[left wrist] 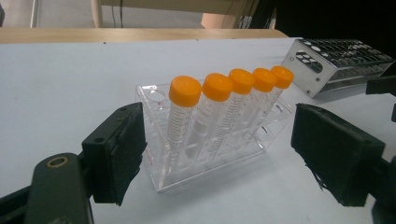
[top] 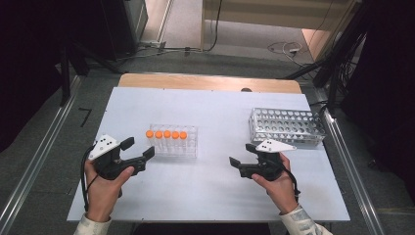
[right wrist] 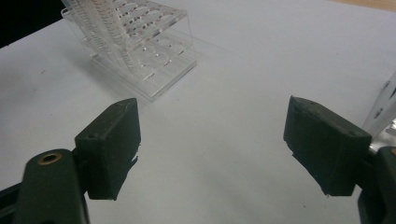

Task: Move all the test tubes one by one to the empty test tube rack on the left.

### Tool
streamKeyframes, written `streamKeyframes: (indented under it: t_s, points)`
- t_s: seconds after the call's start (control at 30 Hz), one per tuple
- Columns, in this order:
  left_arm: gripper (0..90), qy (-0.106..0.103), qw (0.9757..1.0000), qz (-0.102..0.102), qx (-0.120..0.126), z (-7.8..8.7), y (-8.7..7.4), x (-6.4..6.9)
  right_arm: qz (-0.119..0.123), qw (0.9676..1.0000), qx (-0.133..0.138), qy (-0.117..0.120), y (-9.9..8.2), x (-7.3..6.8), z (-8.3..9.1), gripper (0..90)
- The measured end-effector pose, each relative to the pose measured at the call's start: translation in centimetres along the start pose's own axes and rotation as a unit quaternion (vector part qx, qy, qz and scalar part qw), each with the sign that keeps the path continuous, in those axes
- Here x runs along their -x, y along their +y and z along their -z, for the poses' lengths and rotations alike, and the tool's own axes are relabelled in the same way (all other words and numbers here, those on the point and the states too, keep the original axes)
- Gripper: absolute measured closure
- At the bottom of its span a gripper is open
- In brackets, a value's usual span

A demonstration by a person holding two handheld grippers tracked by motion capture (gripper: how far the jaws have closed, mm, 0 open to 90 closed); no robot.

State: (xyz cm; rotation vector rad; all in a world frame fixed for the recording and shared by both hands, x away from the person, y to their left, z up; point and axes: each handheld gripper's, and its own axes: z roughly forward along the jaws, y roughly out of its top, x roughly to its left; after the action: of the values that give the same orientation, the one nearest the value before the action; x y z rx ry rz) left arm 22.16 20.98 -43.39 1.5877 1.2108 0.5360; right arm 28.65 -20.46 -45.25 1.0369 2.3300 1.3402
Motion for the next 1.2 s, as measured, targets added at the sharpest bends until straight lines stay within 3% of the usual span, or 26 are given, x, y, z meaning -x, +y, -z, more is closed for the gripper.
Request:
streamKeyframes:
  t_s: [1.2]
  points:
    - [16.9,0.027,0.9995,0.012,-0.011,0.8,-1.8,-1.9,-0.03,0.9983,0.004,-0.05,-2.4,3.4,3.5,16.8]
